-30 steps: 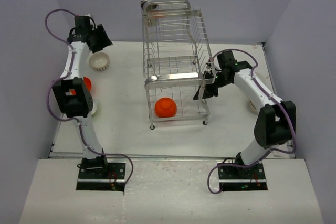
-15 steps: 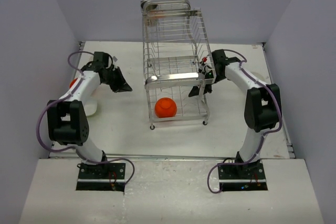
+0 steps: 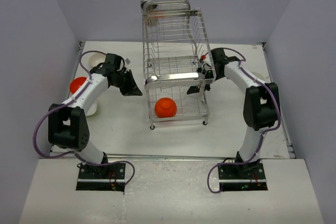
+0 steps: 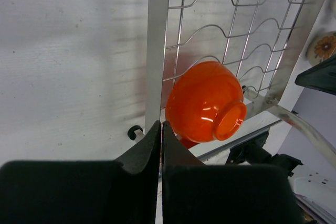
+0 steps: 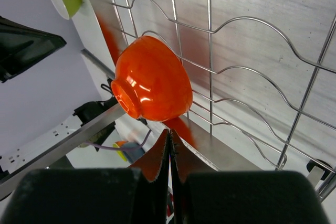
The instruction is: Unload the bowls from the dish rack
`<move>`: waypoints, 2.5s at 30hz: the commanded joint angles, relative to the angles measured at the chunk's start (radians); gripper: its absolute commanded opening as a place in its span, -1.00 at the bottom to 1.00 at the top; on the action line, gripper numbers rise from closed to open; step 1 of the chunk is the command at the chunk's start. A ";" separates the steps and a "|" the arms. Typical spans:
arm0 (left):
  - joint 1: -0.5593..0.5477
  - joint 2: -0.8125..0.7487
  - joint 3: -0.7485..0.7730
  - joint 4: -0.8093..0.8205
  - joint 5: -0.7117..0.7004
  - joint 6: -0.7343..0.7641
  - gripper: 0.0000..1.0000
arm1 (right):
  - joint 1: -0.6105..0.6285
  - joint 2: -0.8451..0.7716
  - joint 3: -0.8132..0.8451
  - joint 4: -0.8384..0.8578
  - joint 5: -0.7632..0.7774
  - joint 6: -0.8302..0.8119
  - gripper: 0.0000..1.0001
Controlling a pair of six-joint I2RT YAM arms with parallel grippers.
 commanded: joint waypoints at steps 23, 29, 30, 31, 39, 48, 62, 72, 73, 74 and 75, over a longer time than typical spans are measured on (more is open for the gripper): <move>-0.178 0.167 0.086 -0.135 0.110 0.058 -1.00 | 0.079 0.025 -0.059 0.028 -0.021 -0.029 -1.00; -0.197 0.187 0.092 -0.129 0.128 0.061 -1.00 | 0.108 0.034 -0.082 0.032 -0.018 -0.042 -1.00; -0.202 0.191 0.095 -0.129 0.128 0.064 -1.00 | 0.115 0.037 -0.081 0.027 -0.018 -0.046 -1.00; -0.207 0.202 0.098 -0.129 0.133 0.064 -1.00 | 0.119 0.039 -0.080 0.024 -0.017 -0.046 -1.00; -0.231 0.254 0.121 -0.111 0.156 0.065 -1.00 | 0.150 0.049 -0.108 0.055 -0.029 -0.030 -1.00; -0.239 0.311 0.162 -0.075 0.196 0.058 -1.00 | 0.162 0.074 -0.094 0.064 -0.035 -0.011 -1.00; -0.242 0.409 0.242 0.011 0.243 0.025 -1.00 | 0.161 0.148 0.071 0.001 -0.011 0.001 -1.00; -0.240 0.385 0.376 -0.064 0.043 0.025 -0.82 | 0.139 0.088 0.055 -0.004 0.019 -0.002 -1.00; -0.239 0.382 0.376 -0.074 0.027 0.025 -0.75 | 0.136 0.079 0.045 -0.001 0.019 0.000 -1.00; -0.239 0.371 0.376 -0.077 0.021 0.025 -0.70 | 0.127 0.068 0.032 0.008 0.020 0.000 -1.00; -0.239 0.368 0.370 -0.080 0.013 0.022 -0.65 | 0.122 0.051 0.027 0.010 0.020 0.001 -1.00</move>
